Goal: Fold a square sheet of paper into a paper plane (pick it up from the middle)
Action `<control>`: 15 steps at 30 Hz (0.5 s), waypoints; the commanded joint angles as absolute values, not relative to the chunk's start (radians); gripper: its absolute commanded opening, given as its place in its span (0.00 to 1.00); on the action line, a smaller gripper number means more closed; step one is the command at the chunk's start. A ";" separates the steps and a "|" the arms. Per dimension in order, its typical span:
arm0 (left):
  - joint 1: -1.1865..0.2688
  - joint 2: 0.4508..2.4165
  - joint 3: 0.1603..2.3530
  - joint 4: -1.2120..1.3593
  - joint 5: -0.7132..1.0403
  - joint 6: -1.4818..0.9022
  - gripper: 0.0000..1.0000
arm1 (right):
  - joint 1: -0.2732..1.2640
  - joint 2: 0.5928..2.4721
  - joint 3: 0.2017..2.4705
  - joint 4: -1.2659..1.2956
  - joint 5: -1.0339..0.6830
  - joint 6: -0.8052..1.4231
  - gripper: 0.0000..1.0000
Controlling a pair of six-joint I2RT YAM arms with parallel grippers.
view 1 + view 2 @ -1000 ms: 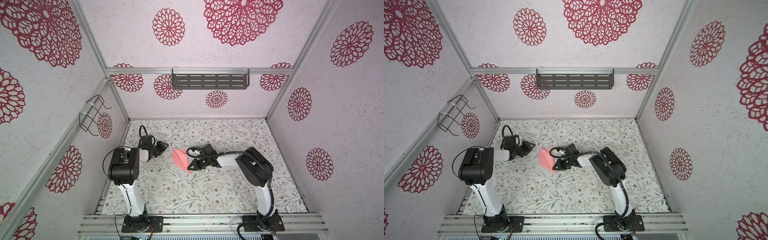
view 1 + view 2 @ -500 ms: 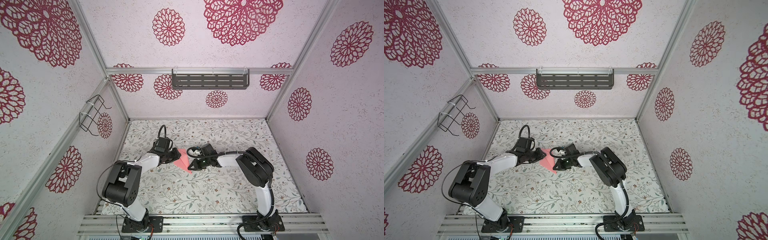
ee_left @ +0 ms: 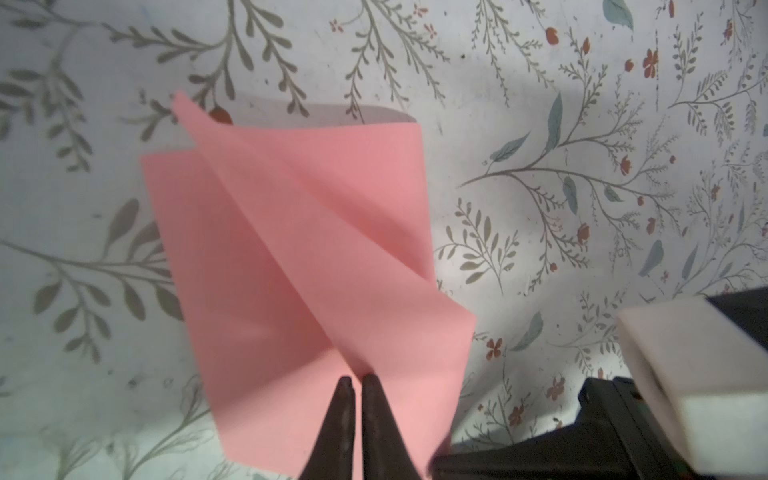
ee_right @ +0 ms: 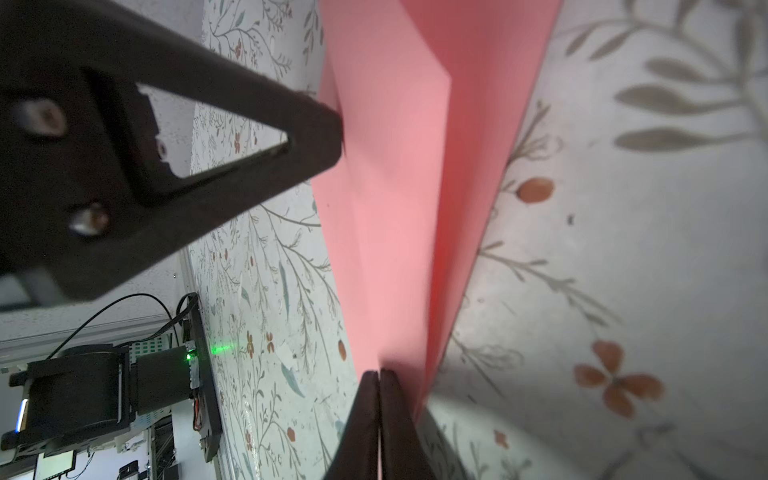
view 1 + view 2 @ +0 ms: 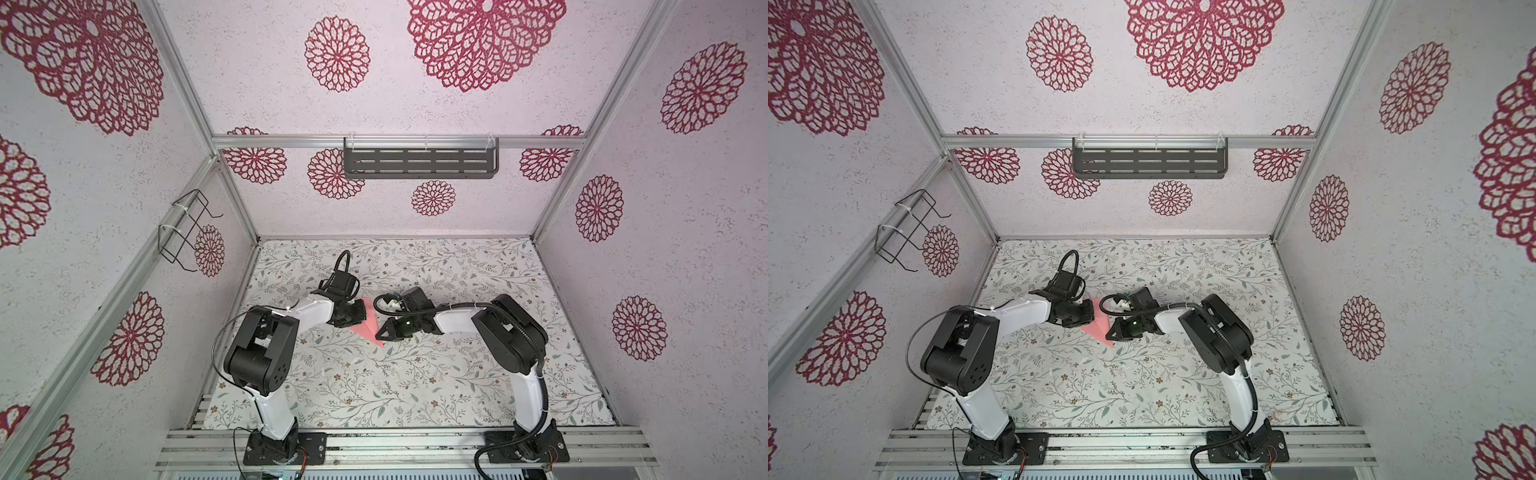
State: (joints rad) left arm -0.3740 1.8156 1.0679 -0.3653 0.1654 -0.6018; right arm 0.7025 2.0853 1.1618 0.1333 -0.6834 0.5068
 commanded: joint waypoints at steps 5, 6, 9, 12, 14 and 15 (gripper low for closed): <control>-0.400 1.861 1.138 -0.437 0.077 -0.586 0.15 | 0.686 2.103 1.103 -0.011 -0.555 0.496 0.09; -0.399 1.871 1.147 -0.447 0.067 -0.585 0.15 | 0.686 2.104 1.102 -0.009 -0.556 0.497 0.09; -0.401 1.898 1.172 -0.473 0.052 -0.589 0.14 | 0.686 2.105 1.100 -0.006 -0.558 0.499 0.09; -0.403 1.924 1.201 -0.507 0.025 -0.591 0.13 | 0.686 2.104 1.097 -0.003 -0.558 0.499 0.09; -0.403 1.941 1.221 -0.530 0.001 -0.589 0.11 | 0.686 2.104 1.095 -0.002 -0.559 0.497 0.09; -0.403 1.949 1.228 -0.536 -0.010 -0.588 0.10 | 0.686 2.105 1.094 -0.002 -0.558 0.498 0.09</control>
State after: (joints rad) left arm -0.3969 1.9285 1.2007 -0.4889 0.0441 -0.5995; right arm 0.7017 2.0834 1.1484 0.1581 -0.6849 0.5076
